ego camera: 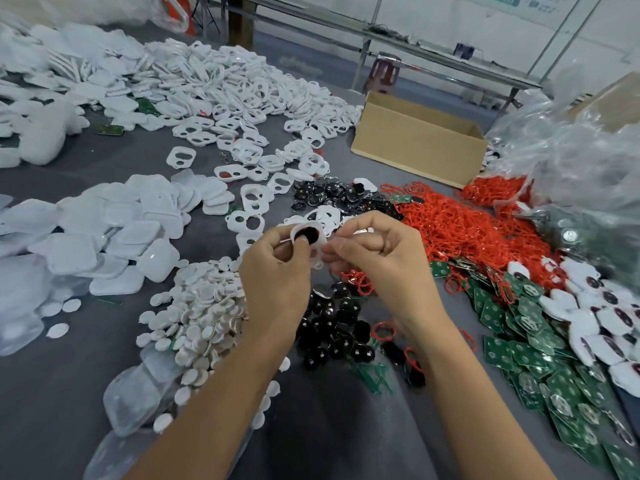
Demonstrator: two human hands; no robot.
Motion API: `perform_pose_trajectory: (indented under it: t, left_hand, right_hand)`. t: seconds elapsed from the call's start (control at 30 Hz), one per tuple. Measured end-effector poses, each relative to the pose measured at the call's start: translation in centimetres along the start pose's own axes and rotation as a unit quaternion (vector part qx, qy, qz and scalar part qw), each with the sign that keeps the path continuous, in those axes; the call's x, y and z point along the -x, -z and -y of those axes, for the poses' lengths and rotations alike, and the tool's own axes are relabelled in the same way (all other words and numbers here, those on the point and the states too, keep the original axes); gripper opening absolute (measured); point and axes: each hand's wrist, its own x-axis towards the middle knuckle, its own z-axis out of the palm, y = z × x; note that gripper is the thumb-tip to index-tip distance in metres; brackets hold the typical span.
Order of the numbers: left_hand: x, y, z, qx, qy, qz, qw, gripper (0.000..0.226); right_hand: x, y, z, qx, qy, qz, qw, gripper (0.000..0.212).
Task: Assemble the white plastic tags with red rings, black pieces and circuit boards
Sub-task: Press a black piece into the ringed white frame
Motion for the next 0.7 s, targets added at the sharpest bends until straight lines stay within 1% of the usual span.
perform_pose_trajectory:
  t: [0.07,0.17,0.23,0.33,0.5,0.7]
  left_hand:
    - [0.1,0.0,-0.1,0.013,0.014,0.009,1.0,0.026]
    - [-0.1,0.0,-0.1,0.04,0.044,0.008,0.998,0.015]
    - [-0.2,0.0,-0.1,0.059,0.06,0.01,0.996,0.008]
    - [-0.2,-0.1,-0.1,0.083,0.075,0.017,0.994,0.009]
    - [0.0,-0.1,-0.1,0.098,0.067,0.027,0.993,0.011]
    - [0.0,-0.2,0.2,0.094,0.057,0.014,0.994,0.006]
  right_hand:
    - [0.0,0.0,0.0,-0.039,-0.012,0.007,0.999,0.011]
    - [-0.1,-0.2,-0.1,-0.002,0.005,-0.017,1.0,0.018]
    - [-0.1,-0.5,-0.3,0.003,-0.001,-0.033,0.999,0.021]
    - [0.1,-0.9,-0.6,0.009,-0.009,-0.05,0.999,0.02]
    - [0.1,-1.1,-0.8,-0.044,-0.043,-0.095,0.994,0.016]
    - [0.2,-1.2,-0.7,-0.082,-0.05,-0.122,0.988,0.008]
